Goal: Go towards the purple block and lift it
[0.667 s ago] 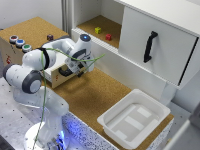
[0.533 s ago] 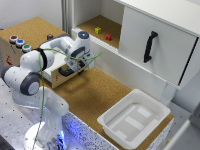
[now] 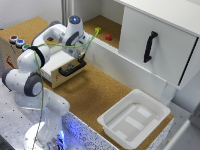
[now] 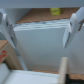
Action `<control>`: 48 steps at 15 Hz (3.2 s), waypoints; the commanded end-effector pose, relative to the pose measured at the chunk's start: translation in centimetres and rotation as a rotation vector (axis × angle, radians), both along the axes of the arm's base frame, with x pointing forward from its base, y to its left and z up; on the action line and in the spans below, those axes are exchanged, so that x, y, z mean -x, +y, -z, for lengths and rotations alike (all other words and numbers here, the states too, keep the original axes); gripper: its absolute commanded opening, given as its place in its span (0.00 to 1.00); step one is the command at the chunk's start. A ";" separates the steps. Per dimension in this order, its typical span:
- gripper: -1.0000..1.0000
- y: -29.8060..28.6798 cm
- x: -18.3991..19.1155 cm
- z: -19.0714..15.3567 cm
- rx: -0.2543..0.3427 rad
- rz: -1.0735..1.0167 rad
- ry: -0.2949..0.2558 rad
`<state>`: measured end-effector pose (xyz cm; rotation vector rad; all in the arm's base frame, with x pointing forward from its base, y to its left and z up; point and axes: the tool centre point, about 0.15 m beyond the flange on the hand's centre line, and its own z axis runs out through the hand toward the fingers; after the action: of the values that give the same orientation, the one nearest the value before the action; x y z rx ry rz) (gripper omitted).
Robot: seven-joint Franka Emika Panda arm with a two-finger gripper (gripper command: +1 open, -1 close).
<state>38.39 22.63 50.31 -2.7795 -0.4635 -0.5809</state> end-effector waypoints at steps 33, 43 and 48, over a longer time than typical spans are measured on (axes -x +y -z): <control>1.00 24.7 -0.7 6.0 0.419 -0.112 0.282; 0.00 25.1 -1.1 6.5 0.394 -0.105 0.294; 0.00 22.7 -0.6 4.8 0.392 -0.054 0.282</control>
<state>38.23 45.34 43.00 -2.9810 -0.6914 -0.1665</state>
